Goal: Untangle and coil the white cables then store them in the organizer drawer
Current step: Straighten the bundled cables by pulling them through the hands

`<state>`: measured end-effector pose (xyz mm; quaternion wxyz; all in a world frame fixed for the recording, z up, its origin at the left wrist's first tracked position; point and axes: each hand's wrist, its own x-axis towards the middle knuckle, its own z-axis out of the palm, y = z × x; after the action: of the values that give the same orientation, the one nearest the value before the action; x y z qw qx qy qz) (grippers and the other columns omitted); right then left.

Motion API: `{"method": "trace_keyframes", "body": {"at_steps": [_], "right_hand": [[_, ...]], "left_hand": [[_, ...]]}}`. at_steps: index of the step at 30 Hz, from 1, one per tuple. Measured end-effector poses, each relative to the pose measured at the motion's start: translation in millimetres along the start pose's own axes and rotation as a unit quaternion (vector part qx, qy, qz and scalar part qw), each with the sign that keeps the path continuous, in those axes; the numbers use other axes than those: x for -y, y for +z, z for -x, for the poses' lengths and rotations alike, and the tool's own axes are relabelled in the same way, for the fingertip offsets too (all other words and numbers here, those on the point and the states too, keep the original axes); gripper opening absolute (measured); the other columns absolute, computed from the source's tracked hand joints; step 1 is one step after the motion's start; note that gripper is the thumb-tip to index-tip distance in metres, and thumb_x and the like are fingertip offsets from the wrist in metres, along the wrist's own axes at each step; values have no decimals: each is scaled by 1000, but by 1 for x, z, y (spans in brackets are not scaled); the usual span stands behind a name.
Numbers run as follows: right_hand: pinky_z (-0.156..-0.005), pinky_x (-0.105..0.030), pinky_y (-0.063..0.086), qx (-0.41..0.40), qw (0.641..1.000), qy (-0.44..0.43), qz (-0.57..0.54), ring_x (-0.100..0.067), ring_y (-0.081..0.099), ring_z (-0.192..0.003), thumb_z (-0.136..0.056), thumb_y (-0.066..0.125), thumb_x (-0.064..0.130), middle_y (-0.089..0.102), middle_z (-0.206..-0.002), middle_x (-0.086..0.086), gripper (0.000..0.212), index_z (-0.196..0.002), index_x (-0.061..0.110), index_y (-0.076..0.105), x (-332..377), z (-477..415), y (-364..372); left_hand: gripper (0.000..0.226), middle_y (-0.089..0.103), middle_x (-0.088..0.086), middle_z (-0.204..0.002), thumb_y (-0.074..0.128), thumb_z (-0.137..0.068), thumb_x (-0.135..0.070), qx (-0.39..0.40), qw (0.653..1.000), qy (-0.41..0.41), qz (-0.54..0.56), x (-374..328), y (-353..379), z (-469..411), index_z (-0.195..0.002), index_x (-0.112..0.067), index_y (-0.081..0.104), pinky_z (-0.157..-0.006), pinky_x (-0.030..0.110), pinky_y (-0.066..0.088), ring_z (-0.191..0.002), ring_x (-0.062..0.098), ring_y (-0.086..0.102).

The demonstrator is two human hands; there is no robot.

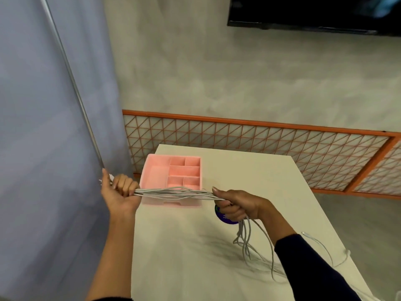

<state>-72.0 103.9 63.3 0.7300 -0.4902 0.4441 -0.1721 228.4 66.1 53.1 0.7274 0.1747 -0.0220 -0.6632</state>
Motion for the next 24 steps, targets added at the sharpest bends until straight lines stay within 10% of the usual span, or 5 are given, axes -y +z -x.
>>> {"method": "trace_keyframes", "body": {"at_steps": [6, 11, 15, 21, 24], "right_hand": [[-70, -35, 49, -59, 963, 23, 261, -20, 57, -68, -84, 47, 67, 60, -77, -5, 59, -81, 8, 55, -7, 2, 3], [-112, -31, 24, -245, 863, -154, 413, -12, 32, -133, -71, 77, 50, 34, -147, 4, 95, -147, 22, 26, 1, -26, 52], [-97, -35, 34, -338, 788, -292, 424, -16, 46, -101, -97, 50, 32, 56, -110, -3, 33, -118, 8, 46, -2, -55, 96], [-61, -30, 46, -174, 929, -237, 225, -7, 43, -58, -102, 36, 36, 43, -67, 7, 27, -82, 20, 42, 20, -36, 99], [-45, -21, 24, -111, 959, -204, 162, -8, 24, -47, -98, 37, 50, 28, -57, 4, 43, -67, 21, 33, 34, -26, 91]], "left_hand": [[62, 20, -8, -38, 50, -92, -53, -3, 998, 19, -64, 15, 31, 5, -42, -23, 31, -32, 16, 13, -30, 9, 17], [57, 18, -8, -38, 45, -94, -55, 19, 993, 31, -115, 44, 70, 18, -50, -24, 26, -29, 16, 15, -29, 5, 16], [54, 19, -9, -39, 43, -95, -56, 73, 981, 20, -176, 58, 87, 26, -55, -23, 25, -29, 16, 16, -30, 3, 16], [64, 18, -10, -36, 31, -96, -60, 183, 963, -58, -190, 39, 90, 24, -43, -23, 31, -27, 16, 15, -32, 6, 7], [65, 10, -7, -42, 26, -94, -63, 241, 955, -115, -126, 35, 82, 18, -45, -22, 35, -28, 17, 17, -35, 9, 6]]}}
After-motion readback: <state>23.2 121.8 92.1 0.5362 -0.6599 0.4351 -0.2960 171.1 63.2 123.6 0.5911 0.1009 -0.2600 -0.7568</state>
